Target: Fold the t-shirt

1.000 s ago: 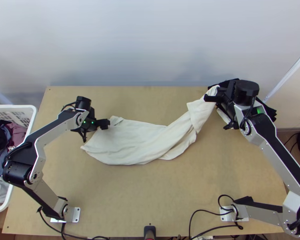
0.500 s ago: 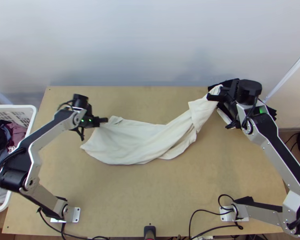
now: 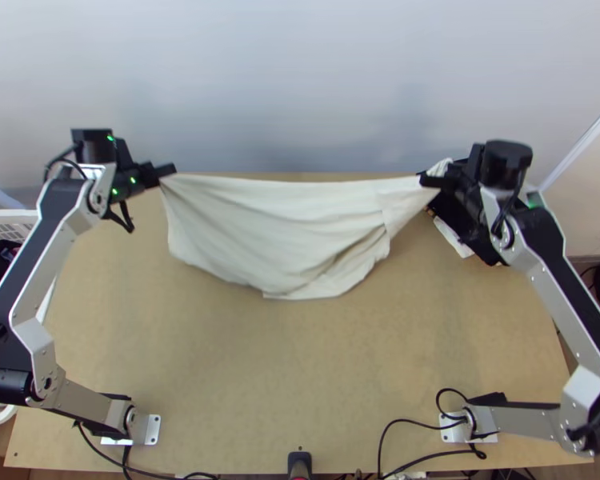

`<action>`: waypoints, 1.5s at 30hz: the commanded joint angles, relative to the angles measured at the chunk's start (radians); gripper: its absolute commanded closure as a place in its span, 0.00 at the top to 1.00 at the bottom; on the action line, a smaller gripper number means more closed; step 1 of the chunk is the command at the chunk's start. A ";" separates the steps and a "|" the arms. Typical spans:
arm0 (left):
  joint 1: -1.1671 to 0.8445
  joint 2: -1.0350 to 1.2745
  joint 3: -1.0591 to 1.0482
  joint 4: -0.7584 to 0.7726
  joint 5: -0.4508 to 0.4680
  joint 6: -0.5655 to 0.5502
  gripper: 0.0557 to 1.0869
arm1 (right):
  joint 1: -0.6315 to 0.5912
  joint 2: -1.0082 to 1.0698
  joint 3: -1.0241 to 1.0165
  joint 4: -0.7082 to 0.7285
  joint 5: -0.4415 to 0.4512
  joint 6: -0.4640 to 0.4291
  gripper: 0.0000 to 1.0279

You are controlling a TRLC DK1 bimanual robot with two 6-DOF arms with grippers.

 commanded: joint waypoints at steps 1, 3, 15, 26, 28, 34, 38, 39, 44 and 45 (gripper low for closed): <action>0.016 -0.024 0.089 -0.006 -0.045 -0.016 0.04 | -0.020 0.060 0.141 -0.042 -0.008 -0.004 0.03; 0.023 -0.024 0.125 0.004 -0.088 -0.008 0.04 | -0.038 0.100 0.225 -0.085 -0.042 -0.004 0.03; 0.049 0.019 0.366 0.059 -0.237 0.061 0.04 | -0.138 0.338 0.769 -0.282 -0.434 0.026 0.03; 0.055 -0.084 0.319 0.097 -0.263 0.069 0.04 | -0.098 0.174 0.769 -0.295 -0.482 0.082 0.03; 0.055 -0.129 0.217 0.097 -0.260 0.069 0.04 | -0.095 0.142 0.734 -0.333 -0.493 0.085 0.03; 0.036 -0.294 -0.163 0.096 -0.177 0.067 0.04 | -0.099 0.046 0.570 -0.370 -0.546 0.074 0.03; -0.005 -0.411 -0.401 0.080 -0.115 0.067 0.04 | -0.103 0.017 0.501 -0.420 -0.572 0.053 0.03; -0.014 -0.435 -0.448 0.079 -0.109 0.069 0.04 | -0.103 0.013 0.487 -0.434 -0.575 0.051 0.03; -0.051 -0.538 -0.639 0.048 -0.069 0.070 0.04 | -0.080 -0.053 0.337 -0.499 -0.597 0.036 0.03; -0.063 -0.552 -0.662 0.036 -0.062 0.072 0.04 | -0.066 -0.078 0.297 -0.506 -0.597 0.023 0.03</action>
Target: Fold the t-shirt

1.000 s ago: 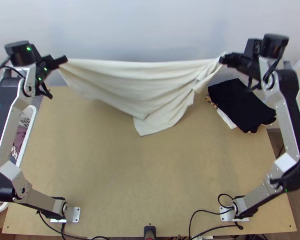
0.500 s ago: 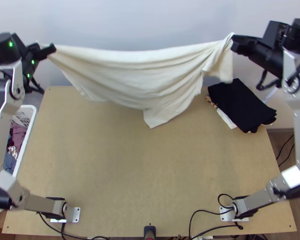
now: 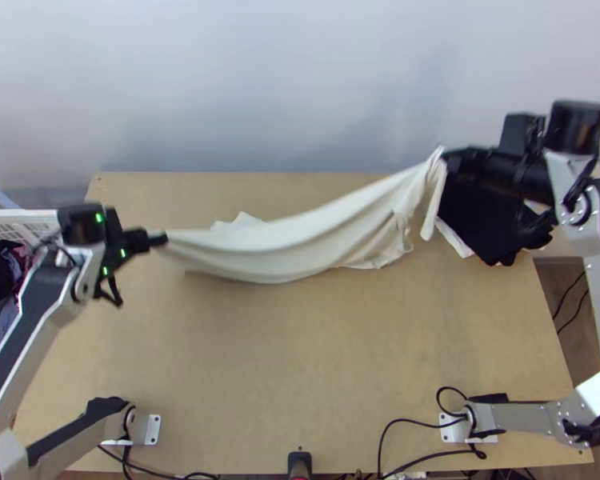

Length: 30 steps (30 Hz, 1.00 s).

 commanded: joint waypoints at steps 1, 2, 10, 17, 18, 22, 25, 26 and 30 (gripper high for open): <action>-0.035 -0.079 -0.093 -0.023 0.024 0.013 0.04 | 0.022 -0.097 -0.106 -0.022 -0.011 -0.026 0.03; -0.049 -0.092 -0.112 -0.035 0.029 0.015 0.04 | 0.025 -0.118 -0.137 -0.032 -0.011 -0.026 0.03; -0.198 -0.171 -0.255 -0.201 0.042 0.105 0.04 | 0.043 -0.259 -0.361 -0.100 -0.022 -0.020 0.03; -0.285 -0.198 -0.323 -0.273 0.104 0.130 0.04 | 0.083 -0.316 -0.501 -0.100 -0.022 0.011 0.03; -0.291 -0.198 -0.327 -0.290 0.135 0.130 0.04 | 0.088 -0.316 -0.510 -0.100 -0.023 0.014 0.03; -0.290 -0.212 -0.318 -0.322 0.228 0.130 0.04 | 0.111 -0.324 -0.556 -0.100 -0.022 0.027 0.03; -0.287 -0.231 -0.310 -0.356 0.283 0.131 0.17 | 0.114 -0.333 -0.590 -0.100 -0.022 0.027 0.03; -0.287 -0.231 -0.307 -0.376 0.286 0.146 0.34 | 0.114 -0.334 -0.594 -0.100 -0.022 0.029 0.03; -0.279 -0.201 -0.289 -0.425 0.288 0.188 0.94 | 0.122 -0.345 -0.593 -0.095 -0.023 0.037 0.03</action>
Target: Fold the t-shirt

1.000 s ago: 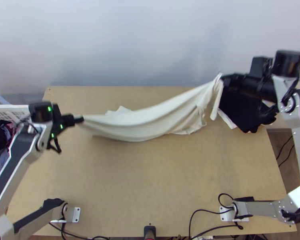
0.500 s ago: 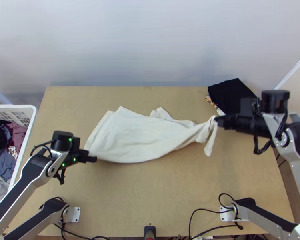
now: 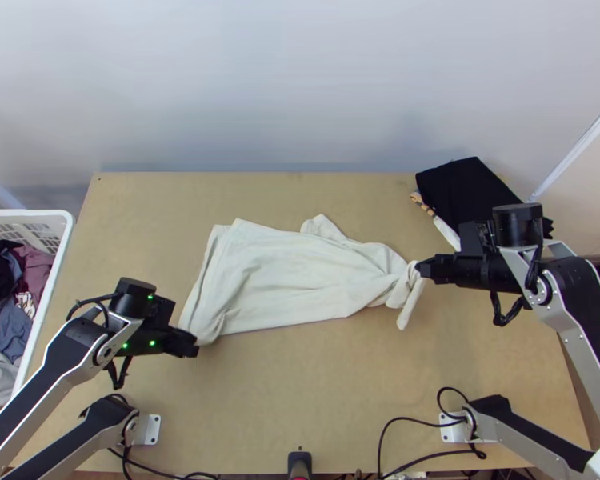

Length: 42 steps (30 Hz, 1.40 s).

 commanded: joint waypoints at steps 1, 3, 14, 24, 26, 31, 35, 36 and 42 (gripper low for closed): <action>0.017 0.041 0.032 -0.034 0.013 0.041 0.95 | 0.013 -0.029 -0.011 0.003 -0.009 0.030 0.03; 0.061 0.076 0.065 -0.034 0.030 0.052 0.95 | 0.016 -0.030 -0.011 0.003 -0.009 0.041 0.03; 0.336 0.373 0.342 -0.001 0.447 0.008 0.81 | 0.019 -0.055 -0.035 0.014 -0.010 0.053 0.03; 0.324 0.599 0.496 0.228 0.455 -0.172 0.53 | 0.019 -0.024 -0.037 0.072 -0.015 0.068 0.03; 0.313 0.643 0.528 0.256 0.423 -0.173 0.53 | 0.020 -0.015 -0.035 0.089 -0.016 0.076 0.03; 0.310 0.763 0.605 0.308 0.375 -0.173 0.53 | 0.026 0.010 -0.032 0.118 -0.016 0.087 0.03; 0.302 0.846 0.655 0.323 0.352 -0.166 0.53 | 0.025 0.025 -0.032 0.146 -0.016 0.097 0.03; 0.301 0.863 0.664 0.323 0.346 -0.166 0.53 | 0.025 0.028 -0.032 0.150 -0.016 0.097 0.03; 0.273 0.949 0.681 0.371 0.292 -0.156 0.53 | 0.025 0.052 -0.032 0.175 -0.016 0.097 0.03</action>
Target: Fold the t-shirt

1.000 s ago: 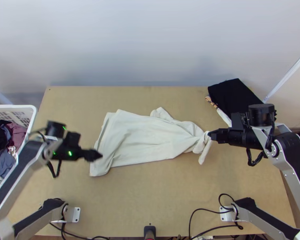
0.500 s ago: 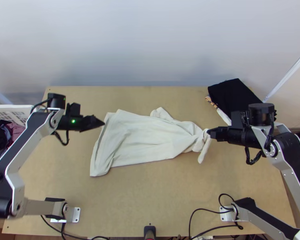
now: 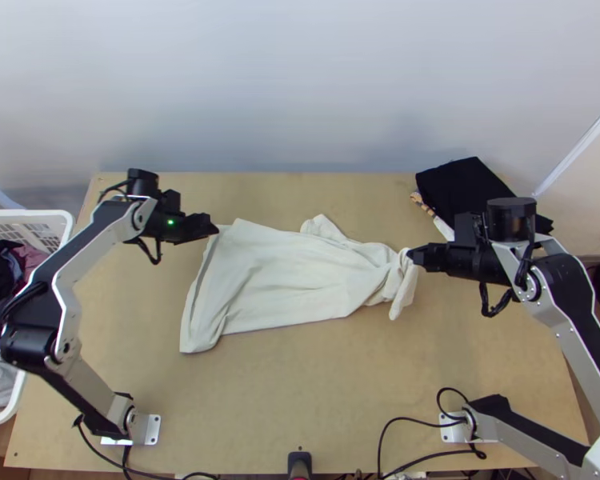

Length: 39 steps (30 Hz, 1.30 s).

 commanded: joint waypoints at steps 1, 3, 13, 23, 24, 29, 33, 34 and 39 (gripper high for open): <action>-0.019 0.048 0.026 0.026 -0.018 0.000 0.53 | 0.007 0.024 -0.010 0.018 -0.008 0.020 0.03; -0.030 0.067 0.027 0.043 -0.027 0.000 0.53 | 0.007 0.030 -0.009 0.026 -0.008 0.020 0.03; -0.051 0.137 0.073 0.060 -0.050 0.000 0.53 | -0.006 0.042 -0.010 0.038 -0.008 0.020 0.03; -0.050 0.160 0.091 0.064 -0.056 0.003 0.53 | -0.013 0.044 -0.013 0.040 -0.008 0.018 0.03; -0.051 0.163 0.091 0.064 -0.056 0.003 0.53 | -0.015 0.044 -0.013 0.040 -0.008 0.018 0.03; -0.074 0.168 0.081 0.058 -0.056 0.005 0.53 | -0.021 0.044 -0.010 0.040 -0.008 0.018 0.03; -0.080 0.169 0.070 0.057 -0.056 0.011 0.47 | -0.029 0.044 -0.009 0.040 -0.008 0.018 0.03; -0.080 0.171 0.068 0.057 -0.056 0.011 0.47 | -0.029 0.042 -0.010 0.040 -0.010 0.017 0.03; -0.080 0.163 0.052 0.066 -0.070 0.014 0.13 | -0.032 0.041 -0.012 0.040 -0.011 0.017 0.03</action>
